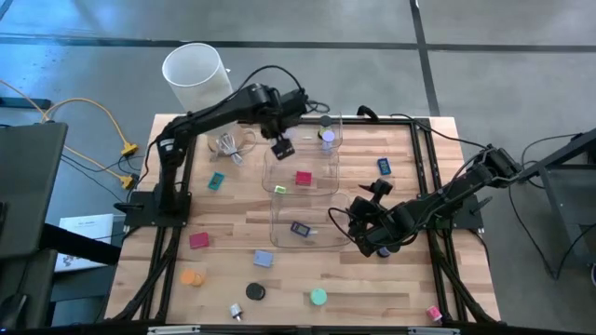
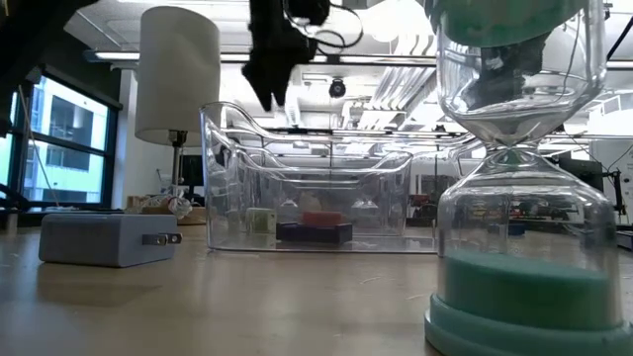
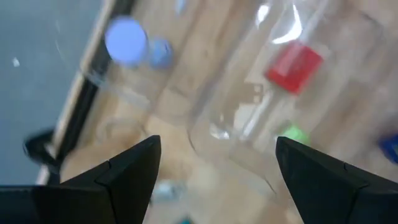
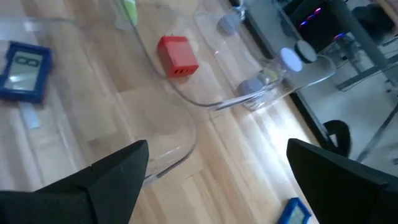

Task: Pick & Place Office items
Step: Put the blue digital timer into the bottom transparent bin

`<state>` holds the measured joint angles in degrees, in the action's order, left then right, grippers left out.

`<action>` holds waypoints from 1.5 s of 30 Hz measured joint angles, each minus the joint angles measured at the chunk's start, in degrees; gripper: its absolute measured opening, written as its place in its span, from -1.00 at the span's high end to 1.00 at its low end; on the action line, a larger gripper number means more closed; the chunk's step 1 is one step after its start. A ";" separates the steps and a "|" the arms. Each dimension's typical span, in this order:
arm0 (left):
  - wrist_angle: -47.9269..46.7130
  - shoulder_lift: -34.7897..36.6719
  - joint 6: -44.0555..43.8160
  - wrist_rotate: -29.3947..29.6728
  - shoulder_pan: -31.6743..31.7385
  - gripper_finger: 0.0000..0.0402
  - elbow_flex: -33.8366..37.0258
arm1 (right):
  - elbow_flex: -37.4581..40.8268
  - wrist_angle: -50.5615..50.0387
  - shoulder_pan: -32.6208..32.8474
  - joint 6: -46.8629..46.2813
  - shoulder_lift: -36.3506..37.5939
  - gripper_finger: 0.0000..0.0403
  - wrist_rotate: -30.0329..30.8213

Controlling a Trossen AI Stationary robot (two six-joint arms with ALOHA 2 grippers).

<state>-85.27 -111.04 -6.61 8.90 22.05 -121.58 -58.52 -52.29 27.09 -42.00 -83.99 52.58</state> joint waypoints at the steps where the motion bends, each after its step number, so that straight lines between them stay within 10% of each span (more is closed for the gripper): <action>1: -1.49 0.47 -1.51 -0.25 -0.86 -0.55 0.00 | 0.00 0.30 0.01 0.00 0.00 -0.85 -0.84; 12: -4.72 2.46 -1.16 -6.24 -10.67 -0.55 0.09 | 0.09 -5.24 -0.75 5.76 0.80 -0.85 -3.06; 24: -4.60 7.93 -0.51 -7.11 -15.06 -0.55 3.42 | 0.07 -32.64 -4.79 -28.59 4.22 -0.85 -1.48; 45: 17.31 35.05 -8.24 -5.56 -21.80 -0.55 43.41 | 0.02 -29.20 -4.37 -23.90 3.74 -0.85 0.89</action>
<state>-67.96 -75.99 -14.85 3.33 0.25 -78.16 -58.50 -81.50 22.72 -65.90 -80.25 53.47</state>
